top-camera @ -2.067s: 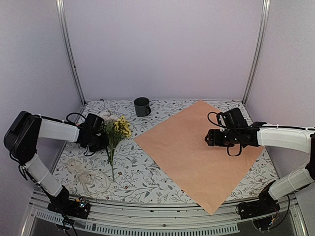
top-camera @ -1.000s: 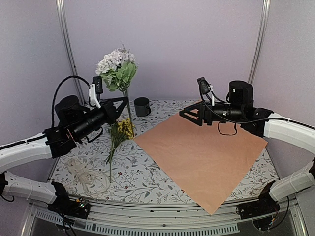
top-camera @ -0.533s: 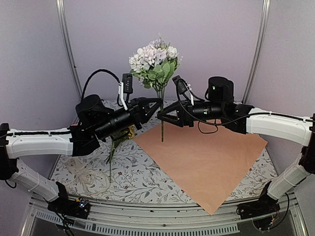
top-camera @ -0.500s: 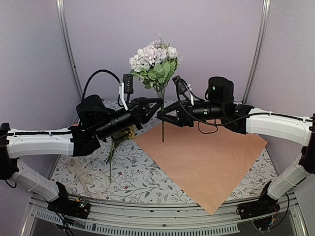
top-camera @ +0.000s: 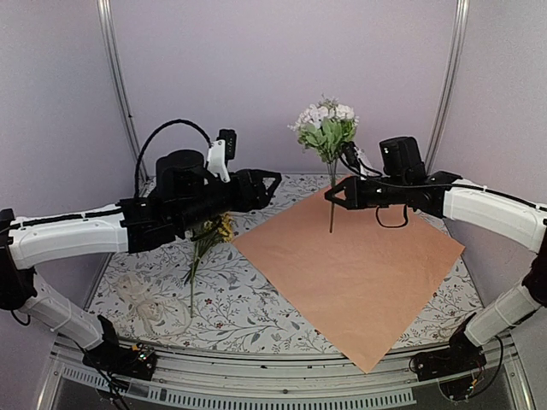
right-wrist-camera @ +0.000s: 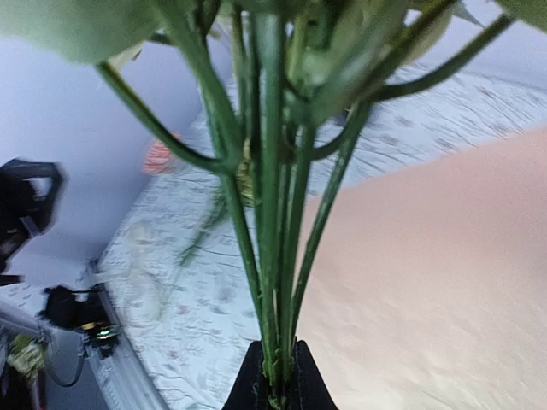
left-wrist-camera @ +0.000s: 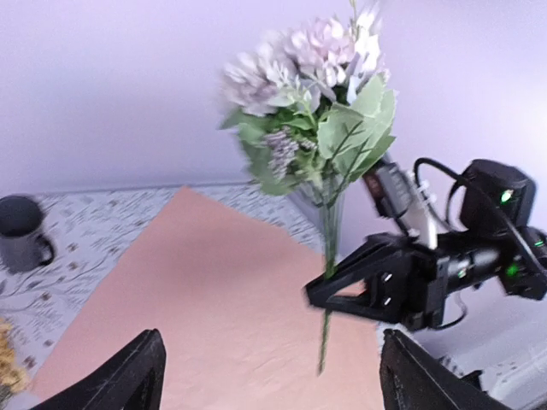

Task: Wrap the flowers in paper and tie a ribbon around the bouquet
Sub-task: Place the fake flower on the flattened wrapping paper.

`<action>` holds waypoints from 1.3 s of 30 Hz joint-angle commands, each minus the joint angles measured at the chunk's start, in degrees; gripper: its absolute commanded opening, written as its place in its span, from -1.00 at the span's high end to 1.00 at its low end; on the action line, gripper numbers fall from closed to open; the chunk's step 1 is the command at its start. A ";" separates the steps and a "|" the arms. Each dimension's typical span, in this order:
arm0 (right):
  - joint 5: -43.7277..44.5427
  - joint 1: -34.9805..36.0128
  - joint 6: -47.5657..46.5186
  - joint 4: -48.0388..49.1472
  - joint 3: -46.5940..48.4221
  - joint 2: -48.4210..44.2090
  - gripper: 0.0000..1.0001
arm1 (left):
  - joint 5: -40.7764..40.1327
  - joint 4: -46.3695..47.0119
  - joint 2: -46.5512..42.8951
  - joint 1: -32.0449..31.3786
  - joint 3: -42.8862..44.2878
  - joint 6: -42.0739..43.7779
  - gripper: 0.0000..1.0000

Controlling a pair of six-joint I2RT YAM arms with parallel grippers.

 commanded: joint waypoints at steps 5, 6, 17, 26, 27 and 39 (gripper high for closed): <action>20.88 -11.09 -4.82 -25.41 2.69 17.38 1.00 | -3.19 -20.36 -2.51 12.73 -11.56 -8.99 -0.75; 21.37 -11.16 -4.92 -24.91 2.69 18.92 1.00 | -2.61 -20.32 -2.85 14.29 -13.05 -9.93 -0.73; 21.55 -11.28 -2.73 -23.15 4.14 24.27 0.65 | 4.71 -17.56 0.71 25.88 -21.34 -9.71 -0.19; 22.59 -11.29 -3.54 -26.18 4.60 17.50 0.22 | 7.16 -16.61 8.71 29.85 -18.87 -6.25 0.35; 22.17 -11.26 -3.67 -26.23 4.42 16.73 0.22 | 7.75 -16.61 9.50 30.29 -18.69 -6.12 0.46; 21.01 -11.21 -4.51 -26.71 3.57 13.14 0.20 | 9.96 -15.56 14.52 30.98 -19.65 -6.22 0.68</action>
